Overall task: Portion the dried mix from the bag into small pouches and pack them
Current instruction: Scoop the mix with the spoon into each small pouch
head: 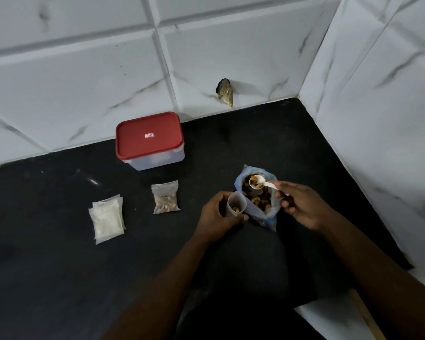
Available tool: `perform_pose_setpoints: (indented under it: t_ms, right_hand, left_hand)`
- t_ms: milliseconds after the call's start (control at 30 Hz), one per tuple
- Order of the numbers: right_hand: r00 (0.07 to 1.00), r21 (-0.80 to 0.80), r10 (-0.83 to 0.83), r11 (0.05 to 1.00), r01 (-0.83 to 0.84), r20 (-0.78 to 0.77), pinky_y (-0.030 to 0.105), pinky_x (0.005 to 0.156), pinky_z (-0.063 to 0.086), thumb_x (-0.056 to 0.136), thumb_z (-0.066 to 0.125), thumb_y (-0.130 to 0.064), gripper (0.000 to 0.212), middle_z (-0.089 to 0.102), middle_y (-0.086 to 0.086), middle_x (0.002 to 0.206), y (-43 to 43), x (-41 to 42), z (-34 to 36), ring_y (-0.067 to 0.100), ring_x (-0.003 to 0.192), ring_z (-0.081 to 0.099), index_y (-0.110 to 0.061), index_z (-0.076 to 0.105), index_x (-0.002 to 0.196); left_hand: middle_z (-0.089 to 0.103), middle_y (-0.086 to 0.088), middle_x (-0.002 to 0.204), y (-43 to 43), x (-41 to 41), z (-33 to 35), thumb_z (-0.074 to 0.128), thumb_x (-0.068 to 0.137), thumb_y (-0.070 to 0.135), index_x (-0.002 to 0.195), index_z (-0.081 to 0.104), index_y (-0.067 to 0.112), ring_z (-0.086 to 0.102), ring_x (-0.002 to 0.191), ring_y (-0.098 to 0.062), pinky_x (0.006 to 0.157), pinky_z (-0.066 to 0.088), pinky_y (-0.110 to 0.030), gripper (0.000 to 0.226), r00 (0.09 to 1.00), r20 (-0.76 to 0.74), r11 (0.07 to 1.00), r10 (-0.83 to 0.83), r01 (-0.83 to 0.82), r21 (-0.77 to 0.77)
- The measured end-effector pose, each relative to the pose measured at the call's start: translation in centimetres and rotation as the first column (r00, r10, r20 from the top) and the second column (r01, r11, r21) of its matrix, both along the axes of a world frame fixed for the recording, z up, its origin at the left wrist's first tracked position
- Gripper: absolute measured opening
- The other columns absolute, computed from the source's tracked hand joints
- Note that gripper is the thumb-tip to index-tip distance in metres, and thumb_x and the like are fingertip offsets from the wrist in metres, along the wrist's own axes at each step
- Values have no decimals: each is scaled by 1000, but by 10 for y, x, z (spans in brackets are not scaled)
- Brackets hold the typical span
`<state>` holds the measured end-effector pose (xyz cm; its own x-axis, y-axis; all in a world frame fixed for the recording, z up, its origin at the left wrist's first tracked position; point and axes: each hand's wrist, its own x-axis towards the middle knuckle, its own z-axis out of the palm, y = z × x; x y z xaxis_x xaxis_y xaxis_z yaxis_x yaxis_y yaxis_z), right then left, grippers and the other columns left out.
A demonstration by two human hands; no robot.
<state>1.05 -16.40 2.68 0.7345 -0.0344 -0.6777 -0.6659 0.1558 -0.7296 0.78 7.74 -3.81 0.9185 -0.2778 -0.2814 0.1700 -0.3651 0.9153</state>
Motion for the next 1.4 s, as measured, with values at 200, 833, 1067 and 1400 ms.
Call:
perform_pose_setpoints:
  t_ms: [200, 833, 1067, 1400]
  right_hand:
    - [992, 28, 83, 996, -86, 90, 16, 43, 35, 98, 60, -25, 22, 64, 1, 76, 5, -12, 18, 8, 54, 49, -13, 73, 112]
    - [764, -733, 598, 629, -261, 241, 10, 80, 49, 95, 67, -23, 22, 76, -13, 97, 42, -48, 7, -11, 87, 65, -33, 71, 115]
    - [621, -878, 683, 478, 18, 384, 14, 85, 47, 95, 62, -27, 28, 69, -13, 109, 43, -74, -11, -1, 98, 61, -29, 69, 122]
    - [896, -407, 109, 909, 85, 431, 17, 64, 52, 95, 64, -11, 21, 75, -2, 97, 36, -67, 6, 5, 83, 71, -21, 72, 111]
  left_hand:
    - [67, 14, 120, -2, -4, 4, 89, 76, 22, 123, 61, 31, 62, 112, 5, 88, 50, -17, 56, 999, 34, 1000, 11, -11, 9]
    - [69, 13, 118, 1, -19, 6, 92, 72, 18, 122, 62, 29, 65, 110, 2, 93, 54, -21, 59, 998, 69, 999, 10, -8, -33]
    - [69, 14, 120, 2, -21, 6, 92, 72, 16, 123, 63, 30, 63, 113, 4, 92, 51, -15, 60, 997, 78, 999, 29, -27, -29]
    - [67, 14, 123, 5, -22, 9, 90, 74, 16, 126, 59, 31, 62, 114, 6, 97, 55, -26, 62, 999, 35, 1000, -2, 2, -25]
